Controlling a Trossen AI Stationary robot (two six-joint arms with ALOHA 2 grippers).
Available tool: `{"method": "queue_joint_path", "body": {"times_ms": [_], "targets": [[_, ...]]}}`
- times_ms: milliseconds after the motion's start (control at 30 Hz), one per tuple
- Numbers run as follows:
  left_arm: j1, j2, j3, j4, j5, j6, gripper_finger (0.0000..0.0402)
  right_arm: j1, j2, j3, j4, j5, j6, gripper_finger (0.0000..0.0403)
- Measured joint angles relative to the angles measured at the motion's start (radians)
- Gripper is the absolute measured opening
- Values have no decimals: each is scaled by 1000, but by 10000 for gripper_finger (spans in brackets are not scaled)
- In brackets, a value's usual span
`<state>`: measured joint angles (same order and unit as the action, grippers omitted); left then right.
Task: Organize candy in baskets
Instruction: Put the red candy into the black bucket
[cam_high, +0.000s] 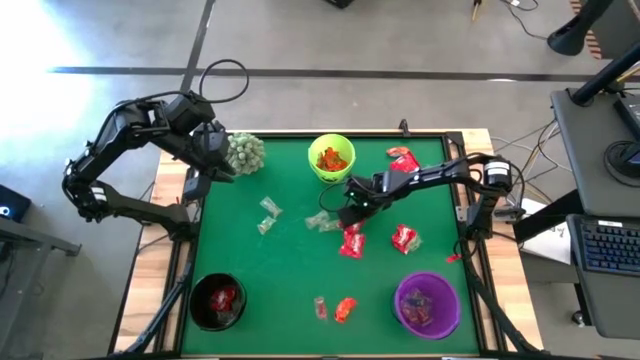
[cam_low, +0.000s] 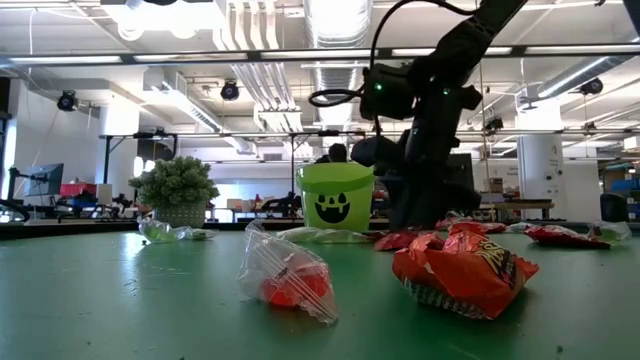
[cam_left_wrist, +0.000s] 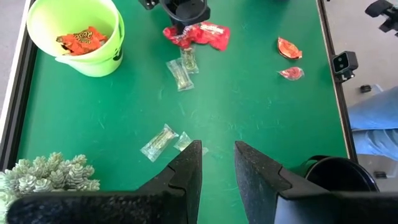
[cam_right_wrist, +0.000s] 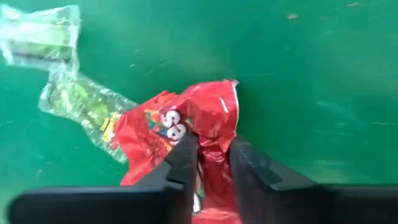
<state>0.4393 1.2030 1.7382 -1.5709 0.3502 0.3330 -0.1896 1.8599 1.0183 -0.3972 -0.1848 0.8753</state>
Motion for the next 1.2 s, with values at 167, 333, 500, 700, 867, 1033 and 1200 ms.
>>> {"method": "queue_joint_path", "body": {"times_ms": [167, 333, 500, 700, 867, 1033, 1200], "targets": [[0, 0, 0, 0, -2, 22, 76, 3, 0, 6, 0, -25, 5, 15], [0, 0, 0, 0, -2, 25, 76, 4, -11, 44, -30, -44, 0, 10], [0, 0, 0, 0, -2, 25, 76, 4, -56, 126, -138, -13, -45, 9], [0, 0, 0, 0, -2, 5, 76, 2, -115, 213, -349, 110, -107, 8], [0, -2, 0, 0, -2, -23, 76, 5, -138, 234, -376, 108, -111, 8], [0, -4, 0, 0, -2, -76, 76, 22, -164, 307, -375, 110, -129, 8], [0, -4, 0, 0, -2, -115, 76, 42, -183, 407, -373, 129, -175, 8]]}}
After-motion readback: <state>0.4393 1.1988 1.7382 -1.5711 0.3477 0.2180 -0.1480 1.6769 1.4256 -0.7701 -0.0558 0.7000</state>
